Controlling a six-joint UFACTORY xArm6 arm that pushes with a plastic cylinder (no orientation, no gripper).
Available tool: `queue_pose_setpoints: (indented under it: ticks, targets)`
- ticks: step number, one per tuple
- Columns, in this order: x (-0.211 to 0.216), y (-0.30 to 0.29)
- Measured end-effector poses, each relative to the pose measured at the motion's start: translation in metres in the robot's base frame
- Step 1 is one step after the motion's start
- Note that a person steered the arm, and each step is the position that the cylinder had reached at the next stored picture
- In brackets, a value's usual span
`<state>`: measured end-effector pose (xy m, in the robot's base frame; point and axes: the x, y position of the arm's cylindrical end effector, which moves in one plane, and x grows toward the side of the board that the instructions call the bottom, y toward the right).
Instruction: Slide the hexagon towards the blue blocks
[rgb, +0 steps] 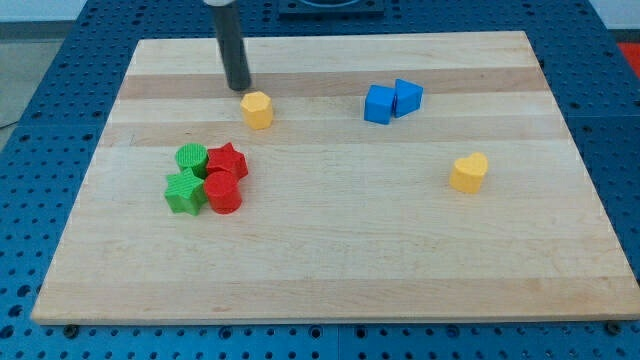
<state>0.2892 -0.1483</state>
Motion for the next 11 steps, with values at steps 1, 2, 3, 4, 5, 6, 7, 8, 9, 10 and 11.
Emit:
queue_pose_setpoints:
  ticks: [1,2,3,4,5,6,7,8,9,10,11]
  targets:
    - [0.016,-0.021]
    - [0.038,0.021]
    - [0.066,0.096]
    - [0.074,0.126]
    - [0.074,0.095]
    - [0.074,0.051]
    - [0.086,0.041]
    - [0.112,0.091]
    - [0.117,0.148]
    - [0.14,0.148]
    - [0.148,0.164]
